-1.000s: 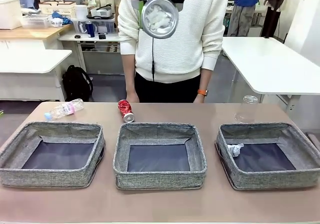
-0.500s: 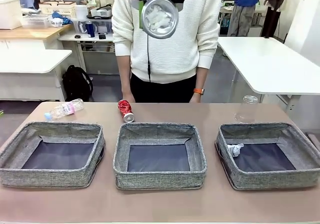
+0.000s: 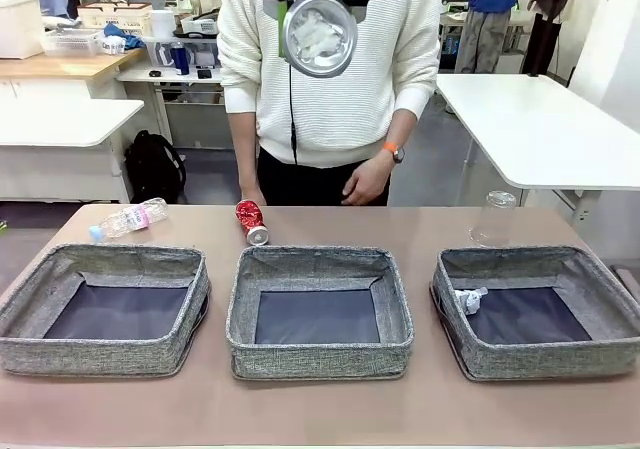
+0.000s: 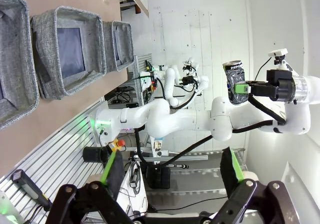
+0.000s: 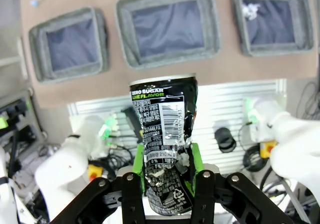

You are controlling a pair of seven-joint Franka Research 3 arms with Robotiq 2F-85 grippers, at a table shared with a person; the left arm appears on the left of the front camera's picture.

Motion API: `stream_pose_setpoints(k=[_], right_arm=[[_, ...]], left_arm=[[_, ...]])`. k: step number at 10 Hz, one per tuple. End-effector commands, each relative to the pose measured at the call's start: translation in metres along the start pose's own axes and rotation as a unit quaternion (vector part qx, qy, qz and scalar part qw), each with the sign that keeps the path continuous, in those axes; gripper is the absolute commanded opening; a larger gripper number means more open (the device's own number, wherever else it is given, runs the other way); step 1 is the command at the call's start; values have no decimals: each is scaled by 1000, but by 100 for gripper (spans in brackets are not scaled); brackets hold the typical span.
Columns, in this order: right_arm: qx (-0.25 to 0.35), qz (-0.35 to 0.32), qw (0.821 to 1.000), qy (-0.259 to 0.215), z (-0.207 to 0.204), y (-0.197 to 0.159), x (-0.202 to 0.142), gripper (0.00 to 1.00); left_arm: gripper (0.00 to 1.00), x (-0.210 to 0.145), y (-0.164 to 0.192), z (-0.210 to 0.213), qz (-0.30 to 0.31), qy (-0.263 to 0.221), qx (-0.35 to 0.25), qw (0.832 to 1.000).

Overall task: Sort the waste into the appropriate baskets.
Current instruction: Place the picked waste into the Fabric basket indicated by the person.

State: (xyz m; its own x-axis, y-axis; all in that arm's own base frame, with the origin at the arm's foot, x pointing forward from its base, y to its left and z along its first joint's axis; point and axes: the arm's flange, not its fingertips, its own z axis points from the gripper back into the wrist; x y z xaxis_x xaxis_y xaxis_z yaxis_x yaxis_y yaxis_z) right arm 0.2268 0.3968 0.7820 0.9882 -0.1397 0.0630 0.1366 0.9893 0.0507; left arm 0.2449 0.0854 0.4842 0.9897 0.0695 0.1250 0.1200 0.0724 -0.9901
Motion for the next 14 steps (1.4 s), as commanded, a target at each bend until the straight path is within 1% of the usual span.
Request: stream_pose_setpoints(k=[1, 12, 13, 14], right_arm=[[-4, -8, 1000, -7, -4, -2, -2, 40], [-4, -8, 1000, -7, -4, -2, -2, 40], [0, 0, 1000, 0, 0, 0, 0, 40], [3, 36, 999, -19, -25, -5, 8, 40]], left_arm=[[100, -1, -1, -1, -10, -3, -6, 1000], [100, -1, -1, -1, -10, -3, -6, 1000], [100, -1, -1, -1, -10, -3, -6, 1000], [100, -1, -1, -1, -10, -3, -6, 1000]])
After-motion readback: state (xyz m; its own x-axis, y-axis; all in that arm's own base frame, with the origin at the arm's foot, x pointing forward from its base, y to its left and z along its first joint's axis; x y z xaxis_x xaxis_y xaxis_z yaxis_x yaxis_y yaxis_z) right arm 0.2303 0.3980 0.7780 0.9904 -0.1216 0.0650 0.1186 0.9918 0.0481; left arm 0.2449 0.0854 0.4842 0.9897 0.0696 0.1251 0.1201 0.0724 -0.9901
